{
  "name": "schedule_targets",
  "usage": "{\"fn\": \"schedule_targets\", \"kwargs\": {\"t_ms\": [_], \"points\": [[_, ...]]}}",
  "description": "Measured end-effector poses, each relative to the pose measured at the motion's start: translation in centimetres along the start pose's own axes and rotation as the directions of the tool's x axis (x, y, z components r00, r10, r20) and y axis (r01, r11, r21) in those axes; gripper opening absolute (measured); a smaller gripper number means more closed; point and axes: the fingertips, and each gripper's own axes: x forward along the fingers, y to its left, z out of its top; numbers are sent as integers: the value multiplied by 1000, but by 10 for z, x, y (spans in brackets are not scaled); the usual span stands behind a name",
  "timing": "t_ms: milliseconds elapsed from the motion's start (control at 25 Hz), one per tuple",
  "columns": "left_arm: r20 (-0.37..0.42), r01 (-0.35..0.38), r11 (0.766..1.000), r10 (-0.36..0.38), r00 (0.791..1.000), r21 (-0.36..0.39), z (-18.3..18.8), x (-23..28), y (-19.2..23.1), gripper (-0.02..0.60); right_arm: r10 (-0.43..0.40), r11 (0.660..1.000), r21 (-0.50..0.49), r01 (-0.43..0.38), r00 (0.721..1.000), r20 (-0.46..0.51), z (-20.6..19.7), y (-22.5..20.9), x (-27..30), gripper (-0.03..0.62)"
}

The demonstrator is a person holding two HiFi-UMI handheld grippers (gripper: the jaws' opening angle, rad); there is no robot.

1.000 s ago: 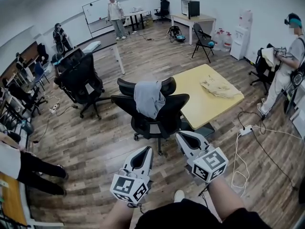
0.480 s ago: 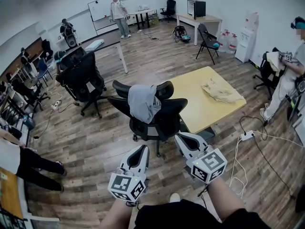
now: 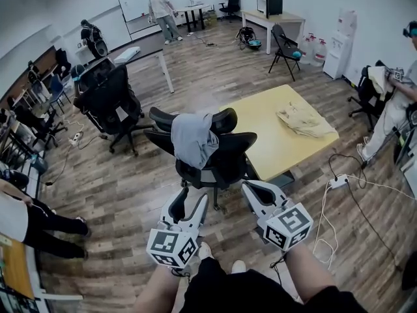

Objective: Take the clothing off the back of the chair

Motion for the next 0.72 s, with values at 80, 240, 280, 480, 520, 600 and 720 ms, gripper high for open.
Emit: {"fn": "schedule_targets", "kwargs": {"t_ms": [80,240,280,480,520,600,720], "points": [[1,0,1000,0,1000,6,2,9,7,252,-12,1000,-1,12,1000,1,0,-5,5,12],[-5,-8,1000,9,1000,20,3,31,29,318,-49,999,0,49,999,13,4,-19,19,12],[-7,-14,1000,15,1000,23,3,36,35,337,-56,998,1,56,998,14,4,-21,22,12],[-24,-44,998,45,999,48,4,63,66,390,-83,997,11,83,996,16,1,-31,40,12],[-33,-48,997,50,998,55,3,69,71,394,-87,996,15,87,996,15,0,-34,44,12],[-55,-55,996,59,997,67,-1,79,80,399,-94,995,22,93,996,11,-2,-37,51,12],[-78,-57,996,63,995,73,-5,91,91,403,-103,994,29,102,995,8,-2,-40,56,12]]}}
